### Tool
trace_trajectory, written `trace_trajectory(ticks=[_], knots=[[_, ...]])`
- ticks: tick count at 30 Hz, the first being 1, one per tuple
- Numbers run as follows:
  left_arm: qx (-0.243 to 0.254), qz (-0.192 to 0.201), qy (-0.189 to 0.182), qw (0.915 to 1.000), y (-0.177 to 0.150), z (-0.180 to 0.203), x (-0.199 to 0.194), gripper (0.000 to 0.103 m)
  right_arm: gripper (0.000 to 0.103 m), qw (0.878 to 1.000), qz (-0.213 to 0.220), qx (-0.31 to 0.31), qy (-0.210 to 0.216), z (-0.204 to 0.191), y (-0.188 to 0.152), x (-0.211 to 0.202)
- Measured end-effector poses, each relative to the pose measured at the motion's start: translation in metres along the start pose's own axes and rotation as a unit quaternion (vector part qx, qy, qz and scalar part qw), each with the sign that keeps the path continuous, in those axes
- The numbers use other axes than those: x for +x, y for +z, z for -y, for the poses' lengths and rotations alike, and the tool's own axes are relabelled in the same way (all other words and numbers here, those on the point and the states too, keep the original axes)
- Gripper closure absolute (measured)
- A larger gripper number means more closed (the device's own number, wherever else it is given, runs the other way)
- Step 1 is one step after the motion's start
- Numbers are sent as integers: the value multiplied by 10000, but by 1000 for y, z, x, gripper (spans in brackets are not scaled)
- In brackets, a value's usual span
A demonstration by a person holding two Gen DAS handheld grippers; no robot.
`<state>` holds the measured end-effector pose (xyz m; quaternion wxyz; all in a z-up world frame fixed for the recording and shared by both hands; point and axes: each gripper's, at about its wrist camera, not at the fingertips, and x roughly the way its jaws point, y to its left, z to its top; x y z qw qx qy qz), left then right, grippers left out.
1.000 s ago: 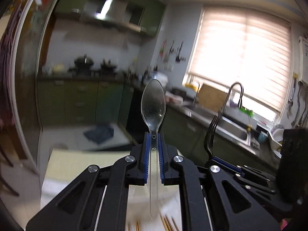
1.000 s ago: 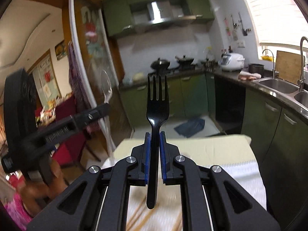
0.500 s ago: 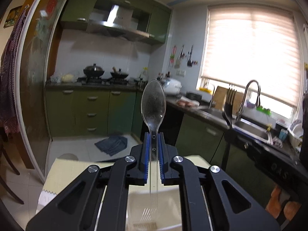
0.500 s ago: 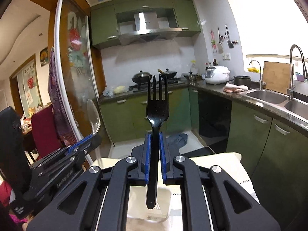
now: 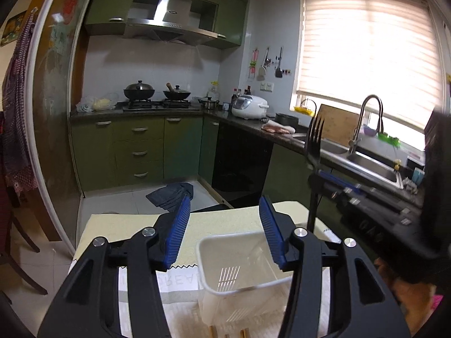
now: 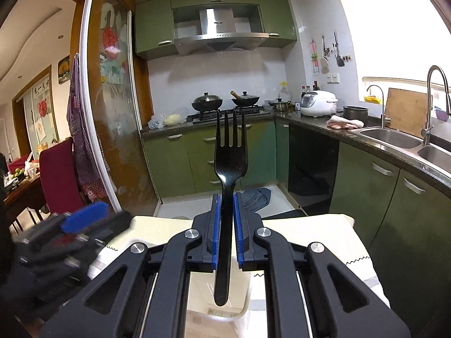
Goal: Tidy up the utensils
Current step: 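Drop the spoon into the white caddy with the left gripper while the right gripper drops the fork in, then grasp a wooden chopstick with each gripper from the table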
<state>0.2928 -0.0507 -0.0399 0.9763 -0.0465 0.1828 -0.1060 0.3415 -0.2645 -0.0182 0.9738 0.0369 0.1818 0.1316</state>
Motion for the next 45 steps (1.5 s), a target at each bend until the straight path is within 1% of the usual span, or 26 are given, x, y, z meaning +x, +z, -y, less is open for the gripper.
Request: trace_trajectory(ticks=[4, 7, 10, 14, 20, 23, 24, 25, 26, 28, 30, 31, 33, 35, 36, 37, 38, 39, 41, 42, 43, 45], knots=[[-43, 89, 104, 9999, 2, -4, -24, 54, 93, 9999, -45, -104, 19, -5, -11, 3], [16, 65, 199, 9998, -1, -8, -40, 52, 93, 9999, -95, -139, 27, -7, -19, 7], [49, -31, 195, 9998, -4, -11, -50, 51, 93, 9998, -103, -187, 20, -6, -29, 7], [130, -113, 234, 9996, -7, -13, -56, 51, 93, 9997, -124, -221, 12, -4, -39, 4], [109, -250, 200, 9994, -8, -11, -58, 51, 91, 9995, -143, -295, 38, -7, -50, -2], [108, -414, 180, 9989, -9, -11, -59, 50, 91, 9996, -95, -234, 115, -6, -51, -14], [129, -515, 185, 9984, -10, -10, -60, 49, 87, 9997, -48, -188, 157, -5, -50, -22], [138, -620, 181, 9978, -11, -9, -59, 47, 81, 9997, -3, -162, 180, -4, -49, -31], [150, -733, 197, 9970, -14, -9, -59, 44, 80, 9997, 34, -145, 191, -2, -48, -39], [184, -1045, 256, 9940, -21, -8, -55, 44, 79, 9998, 30, -141, 140, 3, -48, -62], [264, -1545, 358, 9870, -35, -8, -49, 44, 79, 9998, -73, -142, 97, 10, -52, -81], [315, -1843, 403, 9815, -44, -9, -45, 44, 76, 9997, -159, -151, 54, 14, -56, -89], [276, -2412, 364, 9694, -62, -12, -34, 46, 73, 9990, -409, -147, -69, 25, -67, -103], [204, -3030, 275, 9524, -84, -15, -21, 55, 72, 9968, -750, -175, -206, 36, -79, -111], [168, -3285, 226, 9441, -94, -16, -16, 57, 72, 9945, -1001, -188, -247, 42, -86, -114], [147, -3480, 222, 9371, -103, -16, -12, 62, 72, 9922, -1209, -161, -259, 48, -93, -116], [106, -3709, 236, 9283, -113, -17, -5, 65, 72, 9903, -1353, -149, -286, 51, -98, -117], [62, -3873, 244, 9216, -120, -19, 0, 65, 72, 9867, -1583, -145, -335, 57, -106, -119], [63, -4003, 302, 9159, -128, -20, 6, 65, 72, 9834, -1767, -166, -379, 63, -118, -124], [99, -4014, 347, 9152, -130, -20, 8, 65, 72, 9820, -1829, -202, -429, 65, -121, -125], [131, -4025, 406, 9144, -132, -21, 11, 67, 72, 9804, -1897, -232, -472, 66, -124, -125], [126, -4074, 489, 9119, -135, -24, 15, 74, 72, 9779, -2028, -224, -463, 70, -131, -127]])
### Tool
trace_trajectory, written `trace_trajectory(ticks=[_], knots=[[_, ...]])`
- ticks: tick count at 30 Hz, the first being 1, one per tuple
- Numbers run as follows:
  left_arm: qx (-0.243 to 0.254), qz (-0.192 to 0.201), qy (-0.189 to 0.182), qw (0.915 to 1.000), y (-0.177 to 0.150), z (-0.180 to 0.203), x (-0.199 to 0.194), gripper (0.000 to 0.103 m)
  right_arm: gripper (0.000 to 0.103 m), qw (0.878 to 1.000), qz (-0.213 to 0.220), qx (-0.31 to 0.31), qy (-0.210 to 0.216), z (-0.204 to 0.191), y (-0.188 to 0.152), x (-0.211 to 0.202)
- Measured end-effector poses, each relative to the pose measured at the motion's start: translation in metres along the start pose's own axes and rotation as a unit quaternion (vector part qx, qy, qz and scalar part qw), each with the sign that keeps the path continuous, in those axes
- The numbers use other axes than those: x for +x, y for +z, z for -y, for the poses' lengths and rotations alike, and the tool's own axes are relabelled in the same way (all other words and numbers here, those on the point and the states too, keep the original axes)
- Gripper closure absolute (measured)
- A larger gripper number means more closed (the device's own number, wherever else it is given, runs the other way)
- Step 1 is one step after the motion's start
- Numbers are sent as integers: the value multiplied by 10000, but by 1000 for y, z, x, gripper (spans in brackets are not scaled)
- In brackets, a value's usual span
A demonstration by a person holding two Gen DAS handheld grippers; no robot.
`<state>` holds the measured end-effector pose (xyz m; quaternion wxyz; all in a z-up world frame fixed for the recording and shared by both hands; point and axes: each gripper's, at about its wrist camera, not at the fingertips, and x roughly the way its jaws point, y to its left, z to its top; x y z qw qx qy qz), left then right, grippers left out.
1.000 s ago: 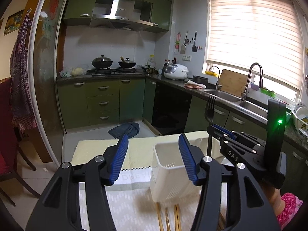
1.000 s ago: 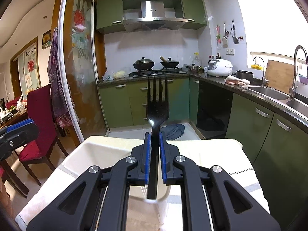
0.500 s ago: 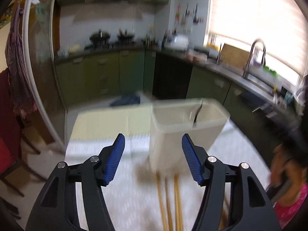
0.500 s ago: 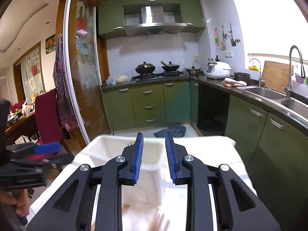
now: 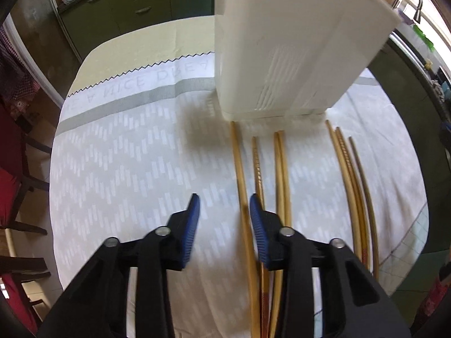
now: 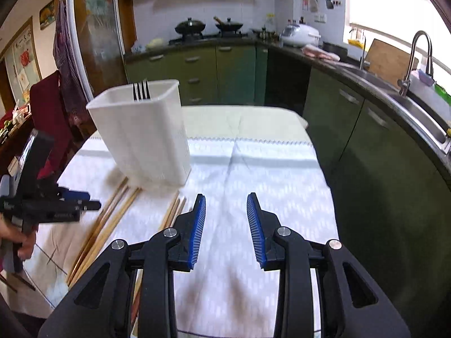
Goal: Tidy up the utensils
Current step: 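Grasp a wooden chopstick with each gripper from the table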
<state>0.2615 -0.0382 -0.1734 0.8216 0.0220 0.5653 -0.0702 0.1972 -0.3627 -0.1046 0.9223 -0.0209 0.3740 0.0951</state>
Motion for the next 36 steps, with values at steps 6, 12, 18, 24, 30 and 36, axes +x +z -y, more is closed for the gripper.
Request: trace_trajectory(ticks=[6, 12, 18, 24, 30, 36], knots=[[-50, -153, -138, 9998, 3, -1, 7, 78, 72, 9997, -223, -57, 29, -4, -1, 6], [72, -154, -85, 9998, 5, 6, 7, 78, 72, 9992, -352, -160, 32, -14, 11, 14], [195, -279, -106, 9994, 5, 20, 13, 95, 72, 9941, -979, -423, 174, -28, 10, 38], [190, -369, -158, 9990, 2, 12, 14, 96, 72, 9808, -1869, -318, 458, -38, 3, 81], [113, -325, -16, 9994, -4, -12, 10, 96, 72, 9685, -2409, -315, 553, -51, -5, 110], [219, -256, 52, 9994, -8, -17, 7, 96, 78, 9626, -2640, -500, 342, -67, -4, 122]])
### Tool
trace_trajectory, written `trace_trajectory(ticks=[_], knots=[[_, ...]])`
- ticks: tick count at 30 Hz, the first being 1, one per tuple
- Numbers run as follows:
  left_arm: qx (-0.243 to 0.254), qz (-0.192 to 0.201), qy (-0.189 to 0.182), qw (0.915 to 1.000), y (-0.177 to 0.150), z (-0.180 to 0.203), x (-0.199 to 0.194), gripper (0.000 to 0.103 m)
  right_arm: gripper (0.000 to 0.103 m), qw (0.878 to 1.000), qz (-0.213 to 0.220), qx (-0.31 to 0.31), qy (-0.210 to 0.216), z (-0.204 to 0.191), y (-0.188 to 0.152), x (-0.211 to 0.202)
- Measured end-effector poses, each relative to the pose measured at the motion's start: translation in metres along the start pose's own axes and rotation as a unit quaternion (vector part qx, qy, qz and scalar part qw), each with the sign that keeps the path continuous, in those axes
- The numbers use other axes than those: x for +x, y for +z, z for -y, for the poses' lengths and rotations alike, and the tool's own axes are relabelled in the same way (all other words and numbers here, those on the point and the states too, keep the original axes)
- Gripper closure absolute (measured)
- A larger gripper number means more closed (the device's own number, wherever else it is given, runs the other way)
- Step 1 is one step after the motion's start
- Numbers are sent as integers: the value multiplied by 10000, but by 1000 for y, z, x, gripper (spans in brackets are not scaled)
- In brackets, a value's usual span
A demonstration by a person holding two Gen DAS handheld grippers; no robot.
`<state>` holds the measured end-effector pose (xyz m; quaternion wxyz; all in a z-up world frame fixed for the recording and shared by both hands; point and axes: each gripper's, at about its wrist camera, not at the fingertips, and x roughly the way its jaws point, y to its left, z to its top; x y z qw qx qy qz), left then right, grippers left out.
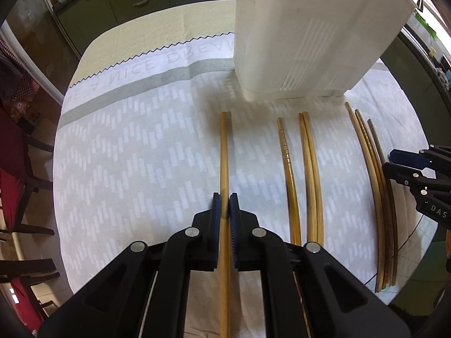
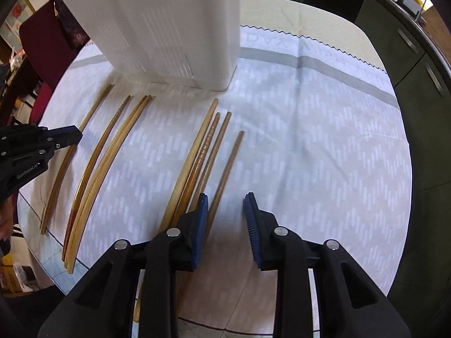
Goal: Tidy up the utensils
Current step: 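Grasp a wooden chopstick with each gripper from the table, then lift the chopsticks and drop them into the white caddy with both grippers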
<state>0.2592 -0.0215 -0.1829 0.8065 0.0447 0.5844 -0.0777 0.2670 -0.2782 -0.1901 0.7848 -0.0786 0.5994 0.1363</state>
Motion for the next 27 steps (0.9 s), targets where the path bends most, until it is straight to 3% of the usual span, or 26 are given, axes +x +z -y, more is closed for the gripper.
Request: trace_trajectory(ticks=[6, 11, 14, 17, 19, 23, 27], knots=[[-21, -105, -60, 9999, 7, 10, 5, 94, 91, 9999, -102, -19, -120, -15, 12, 8], [-82, -240, -223, 9994, 21, 11, 10, 81, 96, 9999, -154, 61, 17, -19, 20, 13], [-22, -263, -151, 9995, 27, 16, 13, 79, 96, 9999, -113, 91, 62, -20, 23, 12], [108, -274, -56, 9996, 31, 22, 15, 82, 97, 9999, -79, 104, 107, -16, 20, 14], [114, -295, -48, 9995, 33, 20, 16, 97, 97, 9996, -67, 153, 212, -11, 15, 12], [-66, -339, -270, 9990, 28, 11, 15, 97, 97, 9988, 160, 242, 405, 4, 1, -5], [-131, 13, -414, 9991, 25, -2, -4, 97, 97, 9957, 579, 361, 624, 19, -10, -36]])
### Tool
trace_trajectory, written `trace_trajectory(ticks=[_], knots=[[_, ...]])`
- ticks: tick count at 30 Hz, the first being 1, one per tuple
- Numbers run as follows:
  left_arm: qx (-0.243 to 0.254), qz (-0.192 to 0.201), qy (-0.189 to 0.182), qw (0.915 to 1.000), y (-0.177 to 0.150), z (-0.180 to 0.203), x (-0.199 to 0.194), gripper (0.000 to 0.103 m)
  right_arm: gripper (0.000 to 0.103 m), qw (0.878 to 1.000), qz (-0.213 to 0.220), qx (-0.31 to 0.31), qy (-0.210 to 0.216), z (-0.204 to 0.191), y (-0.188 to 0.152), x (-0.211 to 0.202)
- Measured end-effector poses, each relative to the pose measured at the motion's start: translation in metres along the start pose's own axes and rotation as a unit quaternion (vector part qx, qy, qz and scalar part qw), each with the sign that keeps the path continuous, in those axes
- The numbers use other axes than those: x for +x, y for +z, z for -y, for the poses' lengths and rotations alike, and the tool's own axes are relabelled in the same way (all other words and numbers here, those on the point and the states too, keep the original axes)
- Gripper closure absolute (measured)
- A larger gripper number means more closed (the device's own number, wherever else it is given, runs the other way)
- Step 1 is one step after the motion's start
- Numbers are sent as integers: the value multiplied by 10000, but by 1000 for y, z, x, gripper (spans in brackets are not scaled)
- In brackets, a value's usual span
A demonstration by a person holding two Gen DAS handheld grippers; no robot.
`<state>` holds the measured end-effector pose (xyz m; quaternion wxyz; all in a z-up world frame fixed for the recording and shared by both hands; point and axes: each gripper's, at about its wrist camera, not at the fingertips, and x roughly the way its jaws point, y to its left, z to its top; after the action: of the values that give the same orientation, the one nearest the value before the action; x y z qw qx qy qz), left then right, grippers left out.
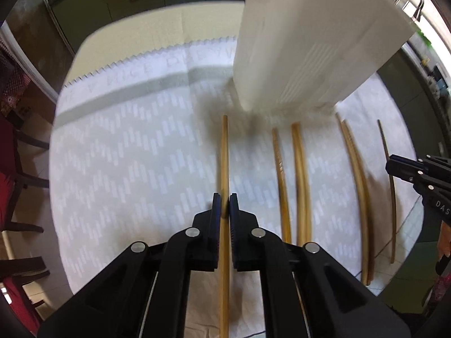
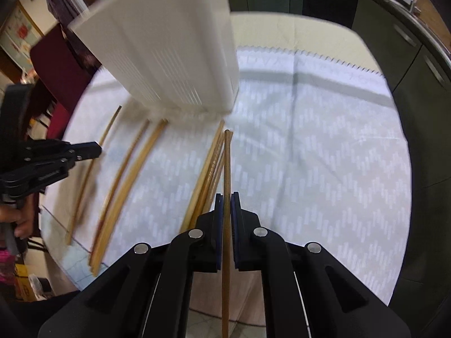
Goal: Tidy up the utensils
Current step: 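Lift the chopsticks and drop them into the white caddy with both grippers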
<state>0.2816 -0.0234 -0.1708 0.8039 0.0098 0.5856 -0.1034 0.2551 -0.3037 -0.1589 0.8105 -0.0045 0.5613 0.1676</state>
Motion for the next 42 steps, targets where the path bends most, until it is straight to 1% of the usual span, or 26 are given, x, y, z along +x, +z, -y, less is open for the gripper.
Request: trace_trajectory(ticks=[2, 6, 10, 12, 17, 27, 36, 42], knots=[[-30, 249, -40, 9997, -2, -1, -17, 97, 97, 9995, 269, 50, 138, 2, -4, -22], [5, 767, -93, 9970, -12, 1, -56, 97, 97, 9970, 735, 12, 250, -1, -14, -57], [107, 1171, -76, 9930, -24, 3, -87, 97, 97, 9934, 1102, -46, 304, -3, -26, -88], [166, 1281, -74, 9916, -30, 2, -96, 97, 97, 9915, 1250, -90, 346, -5, -29, -99], [259, 1472, -89, 9887, -43, 6, -117, 97, 97, 9882, 1472, -226, 362, -20, -38, -114], [338, 1830, -82, 9825, -52, 16, -145, 97, 97, 9837, 1734, -289, 387, -25, -43, -134], [414, 1981, -152, 9792, -47, 23, -157, 97, 97, 9808, 1877, -353, 399, -27, -40, -146], [455, 2123, -298, 9757, -37, 29, -177, 97, 97, 9787, 1954, -432, 459, -30, -32, -159]])
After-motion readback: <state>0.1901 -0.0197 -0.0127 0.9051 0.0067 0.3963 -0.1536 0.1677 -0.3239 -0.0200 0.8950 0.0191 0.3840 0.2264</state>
